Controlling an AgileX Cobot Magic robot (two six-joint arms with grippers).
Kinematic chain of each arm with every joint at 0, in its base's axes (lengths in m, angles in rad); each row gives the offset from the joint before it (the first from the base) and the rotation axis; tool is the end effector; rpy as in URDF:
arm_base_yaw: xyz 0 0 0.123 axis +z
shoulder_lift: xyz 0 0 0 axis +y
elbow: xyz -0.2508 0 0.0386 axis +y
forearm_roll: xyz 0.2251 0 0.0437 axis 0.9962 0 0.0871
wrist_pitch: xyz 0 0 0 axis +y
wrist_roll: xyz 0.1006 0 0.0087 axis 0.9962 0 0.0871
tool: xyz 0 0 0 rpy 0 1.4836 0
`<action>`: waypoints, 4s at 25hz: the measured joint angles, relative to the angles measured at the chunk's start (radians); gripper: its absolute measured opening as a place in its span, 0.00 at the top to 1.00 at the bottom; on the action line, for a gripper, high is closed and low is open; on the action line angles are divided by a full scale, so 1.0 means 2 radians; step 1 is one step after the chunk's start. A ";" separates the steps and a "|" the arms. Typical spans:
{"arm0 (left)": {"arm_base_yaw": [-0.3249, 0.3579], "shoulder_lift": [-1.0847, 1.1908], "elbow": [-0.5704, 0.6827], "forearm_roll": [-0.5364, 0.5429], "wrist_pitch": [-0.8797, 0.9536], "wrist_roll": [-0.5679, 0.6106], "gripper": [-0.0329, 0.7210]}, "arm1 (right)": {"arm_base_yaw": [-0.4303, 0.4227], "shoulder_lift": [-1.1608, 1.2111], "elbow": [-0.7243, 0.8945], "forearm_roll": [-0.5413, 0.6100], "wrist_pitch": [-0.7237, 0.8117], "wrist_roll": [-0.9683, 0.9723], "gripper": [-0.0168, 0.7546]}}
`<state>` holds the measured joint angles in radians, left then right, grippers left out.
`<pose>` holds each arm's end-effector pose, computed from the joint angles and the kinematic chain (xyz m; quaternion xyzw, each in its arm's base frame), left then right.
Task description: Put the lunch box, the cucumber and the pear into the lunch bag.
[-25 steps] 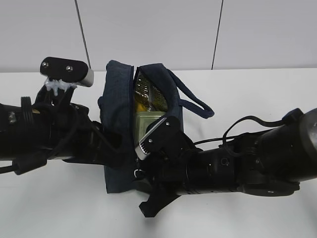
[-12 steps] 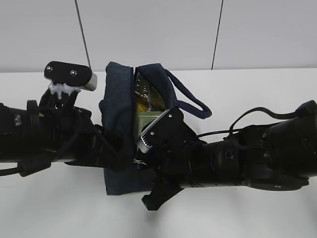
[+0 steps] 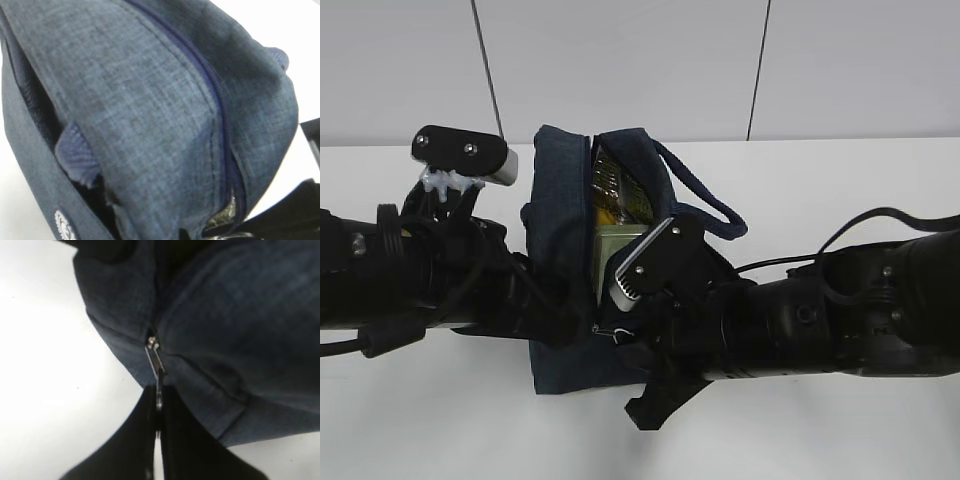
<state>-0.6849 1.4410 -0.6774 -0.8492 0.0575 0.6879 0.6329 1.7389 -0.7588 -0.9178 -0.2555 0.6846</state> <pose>0.2100 -0.1773 0.1865 0.2444 0.8761 -0.1882 0.3705 0.2420 0.2026 0.1348 -0.4123 0.8116 0.1735 0.3758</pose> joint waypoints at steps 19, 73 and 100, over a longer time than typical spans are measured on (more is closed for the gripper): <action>-0.001 0.001 0.000 0.000 -0.006 0.000 0.95 | 0.000 -0.098 0.003 -0.037 0.000 0.035 0.98; -0.001 -0.029 0.000 0.000 -0.066 0.001 0.63 | 0.000 -0.123 -0.049 -0.028 0.002 0.034 0.98; -0.004 -0.012 0.000 0.024 -0.079 0.001 0.94 | 0.000 -0.116 -0.076 -0.033 0.005 0.032 0.98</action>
<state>-0.6934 1.4162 -0.6784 -0.8002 -0.0997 0.6890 0.6329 1.5079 -0.9108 -0.9837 -0.2459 0.7496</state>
